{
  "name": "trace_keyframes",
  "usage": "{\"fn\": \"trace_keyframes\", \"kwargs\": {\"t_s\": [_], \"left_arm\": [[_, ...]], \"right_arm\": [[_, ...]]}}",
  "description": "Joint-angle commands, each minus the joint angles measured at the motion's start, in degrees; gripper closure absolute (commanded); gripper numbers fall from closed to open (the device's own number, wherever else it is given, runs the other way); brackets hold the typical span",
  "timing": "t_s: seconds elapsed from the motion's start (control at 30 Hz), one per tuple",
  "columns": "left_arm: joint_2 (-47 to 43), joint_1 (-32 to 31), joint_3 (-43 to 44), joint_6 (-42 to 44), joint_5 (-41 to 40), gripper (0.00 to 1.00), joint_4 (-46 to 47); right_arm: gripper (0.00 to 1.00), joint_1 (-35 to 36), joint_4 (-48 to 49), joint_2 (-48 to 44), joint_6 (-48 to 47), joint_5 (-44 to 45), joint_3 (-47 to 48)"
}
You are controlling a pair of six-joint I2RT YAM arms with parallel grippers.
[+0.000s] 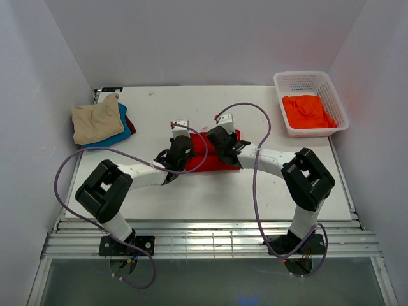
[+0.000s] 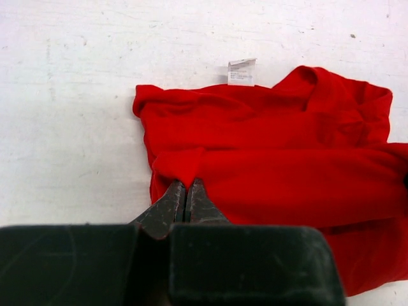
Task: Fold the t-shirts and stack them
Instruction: Fold the long partially folded tshirt into a neat square
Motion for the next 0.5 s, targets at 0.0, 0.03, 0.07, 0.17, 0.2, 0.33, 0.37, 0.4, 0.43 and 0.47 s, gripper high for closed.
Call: {"fn": "trace_keyframes", "kwargs": {"t_s": [0.0, 0.03, 0.07, 0.17, 0.2, 0.33, 0.37, 0.4, 0.43, 0.47], "left_arm": [[3.06, 2.03, 4.62, 1.73, 3.59, 1.0, 2.36], [4.11, 2.39, 5.24, 1.9, 3.94, 1.0, 2.45], [5.86, 2.83, 6.38, 2.08, 4.47, 1.0, 2.72], [8.59, 4.06, 7.62, 2.43, 4.56, 1.0, 3.68], [9.13, 4.58, 8.14, 2.43, 4.56, 1.0, 4.03], [12.38, 5.47, 10.78, 2.17, -0.59, 0.98, 5.35], [12.73, 5.47, 11.57, 2.08, -2.97, 0.65, 5.35], [12.82, 5.47, 13.32, 1.99, -5.61, 0.51, 5.35], [12.56, 5.47, 14.03, 2.17, -10.33, 0.36, 5.35], [11.95, 5.47, 14.73, 2.43, -12.12, 0.25, 5.35]], "right_arm": [[0.92, -1.98, 2.78, 2.64, -2.97, 0.02, 4.83], [0.92, -2.24, 2.78, 3.35, -3.24, -0.24, 5.53], [0.92, -2.86, 2.78, 4.75, -3.5, -0.16, 6.06], [0.92, -3.91, 3.83, 7.65, -4.11, -0.51, 7.91], [0.92, -4.26, 4.62, 8.36, -4.47, -0.51, 8.61], [0.86, -6.02, 10.06, 11.88, -5.52, 0.8, 10.72], [0.7, -6.46, 12.17, 12.15, -6.31, 3.16, 10.73], [0.57, -6.64, 17.5, 11.89, -9.36, 4.22, 10.64], [0.47, -6.73, 20.25, 11.45, -11.31, 5.28, 10.29], [0.41, -6.82, 22.36, 10.84, -13.07, 8.34, 10.37]]}}
